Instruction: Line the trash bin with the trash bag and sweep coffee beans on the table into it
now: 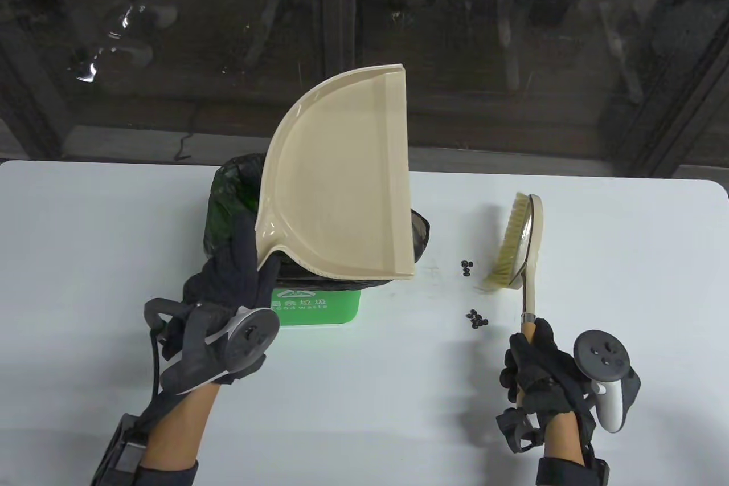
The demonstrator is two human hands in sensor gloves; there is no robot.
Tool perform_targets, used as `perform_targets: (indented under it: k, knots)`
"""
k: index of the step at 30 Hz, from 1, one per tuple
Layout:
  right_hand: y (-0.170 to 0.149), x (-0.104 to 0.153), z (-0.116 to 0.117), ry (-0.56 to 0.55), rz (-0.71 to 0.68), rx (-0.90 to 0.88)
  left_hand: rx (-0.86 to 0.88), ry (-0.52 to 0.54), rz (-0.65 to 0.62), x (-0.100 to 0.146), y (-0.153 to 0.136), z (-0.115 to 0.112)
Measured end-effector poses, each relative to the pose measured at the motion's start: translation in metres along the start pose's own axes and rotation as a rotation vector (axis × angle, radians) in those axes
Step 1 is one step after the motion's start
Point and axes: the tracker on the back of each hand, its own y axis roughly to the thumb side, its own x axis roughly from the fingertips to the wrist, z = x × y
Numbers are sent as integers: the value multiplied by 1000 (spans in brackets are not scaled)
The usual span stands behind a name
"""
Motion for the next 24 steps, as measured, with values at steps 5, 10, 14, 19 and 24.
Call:
perform_targets:
  k: [5,10,14,19,24]
  knots:
    - [0,0,-1,-5,3,3,108,-11,-66,3,33,-15]
    - [-1,1,-3,-12,9,2,149,-60,-140,1,65,-36]
    - [-3,1,-5,-19,16,-10,209,-113,-170,0,87,-58]
    - [-4,0,-6,-23,19,-20,242,-175,-191,0,104,-83]
    - [-4,1,-7,-23,21,-36,267,-229,-195,7,113,-107]
